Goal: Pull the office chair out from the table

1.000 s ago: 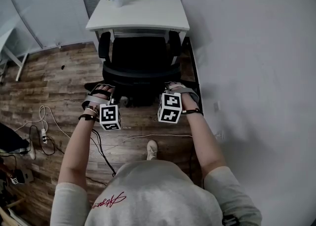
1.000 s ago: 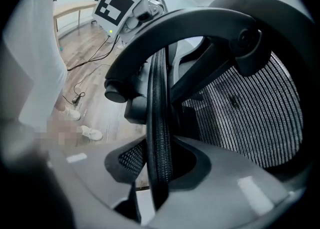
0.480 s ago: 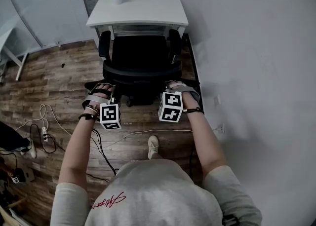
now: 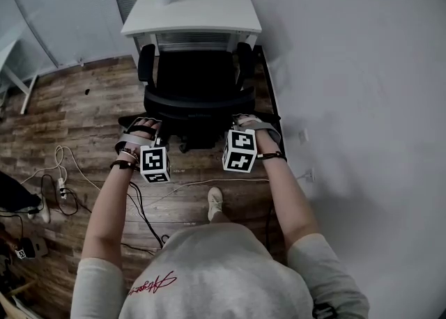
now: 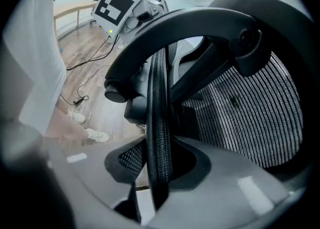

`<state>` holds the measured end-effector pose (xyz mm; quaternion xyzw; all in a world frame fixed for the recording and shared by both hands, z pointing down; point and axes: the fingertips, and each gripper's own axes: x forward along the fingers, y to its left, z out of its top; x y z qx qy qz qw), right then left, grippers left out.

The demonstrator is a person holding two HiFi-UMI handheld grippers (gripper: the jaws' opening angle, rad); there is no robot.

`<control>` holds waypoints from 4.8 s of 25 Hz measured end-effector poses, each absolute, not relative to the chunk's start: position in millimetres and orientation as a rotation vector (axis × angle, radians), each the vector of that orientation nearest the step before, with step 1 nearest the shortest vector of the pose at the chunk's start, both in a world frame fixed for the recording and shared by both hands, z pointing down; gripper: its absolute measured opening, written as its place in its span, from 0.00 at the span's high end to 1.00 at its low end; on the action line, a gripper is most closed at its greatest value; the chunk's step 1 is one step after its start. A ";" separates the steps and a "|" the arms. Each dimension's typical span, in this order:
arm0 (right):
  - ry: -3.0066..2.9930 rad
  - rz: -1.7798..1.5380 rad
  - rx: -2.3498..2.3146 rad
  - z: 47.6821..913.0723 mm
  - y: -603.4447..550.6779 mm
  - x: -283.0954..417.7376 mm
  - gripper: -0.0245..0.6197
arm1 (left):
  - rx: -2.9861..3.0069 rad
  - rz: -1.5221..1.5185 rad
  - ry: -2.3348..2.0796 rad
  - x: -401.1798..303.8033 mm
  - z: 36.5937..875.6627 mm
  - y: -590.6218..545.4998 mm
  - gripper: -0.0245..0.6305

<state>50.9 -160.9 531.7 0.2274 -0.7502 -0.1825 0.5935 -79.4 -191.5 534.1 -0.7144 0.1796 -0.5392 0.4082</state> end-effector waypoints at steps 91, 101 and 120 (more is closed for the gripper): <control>-1.744 -0.427 0.525 540.1 49.2 38.5 0.80 | -1.795 -1.359 0.466 -93.1 542.8 18.6 0.84; -1.749 -0.426 0.516 540.2 56.8 40.9 0.80 | -1.793 -1.367 0.472 -90.6 540.6 25.5 0.83; -1.751 -0.473 0.520 536.1 64.1 40.4 0.80 | -1.806 -1.384 0.484 -90.5 542.9 36.2 0.83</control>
